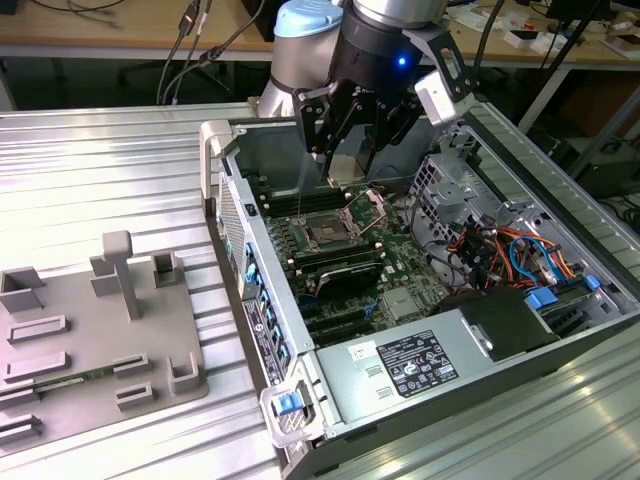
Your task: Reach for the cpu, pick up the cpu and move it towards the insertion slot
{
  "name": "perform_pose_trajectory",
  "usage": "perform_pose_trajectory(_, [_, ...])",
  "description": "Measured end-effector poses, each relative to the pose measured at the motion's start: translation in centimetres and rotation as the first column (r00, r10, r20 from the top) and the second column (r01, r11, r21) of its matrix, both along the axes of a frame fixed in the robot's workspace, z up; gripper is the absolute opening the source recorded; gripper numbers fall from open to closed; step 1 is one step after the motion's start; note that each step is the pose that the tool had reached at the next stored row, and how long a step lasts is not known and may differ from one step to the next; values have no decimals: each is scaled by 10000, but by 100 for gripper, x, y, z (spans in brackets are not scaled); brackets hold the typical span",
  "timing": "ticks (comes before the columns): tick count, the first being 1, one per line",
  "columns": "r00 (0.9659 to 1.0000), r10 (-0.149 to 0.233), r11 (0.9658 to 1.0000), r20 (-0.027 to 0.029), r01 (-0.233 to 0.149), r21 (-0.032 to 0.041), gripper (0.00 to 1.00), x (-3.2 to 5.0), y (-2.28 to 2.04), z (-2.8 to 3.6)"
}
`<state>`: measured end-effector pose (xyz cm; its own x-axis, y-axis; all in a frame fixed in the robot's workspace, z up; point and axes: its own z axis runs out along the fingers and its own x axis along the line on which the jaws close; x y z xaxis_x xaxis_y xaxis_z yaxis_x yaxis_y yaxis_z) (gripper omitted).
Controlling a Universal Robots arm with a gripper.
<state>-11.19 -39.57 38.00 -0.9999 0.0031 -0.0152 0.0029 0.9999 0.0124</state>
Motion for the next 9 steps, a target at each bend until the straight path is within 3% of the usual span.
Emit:
perform_pose_trajectory(6, [10000, 5, 10000, 0, -5, 0, 55, 63, 45, 0])
perform_pose_trajectory(9, [10000, 15, 10000, 1, -15, 1, 55, 109, 106, -1])
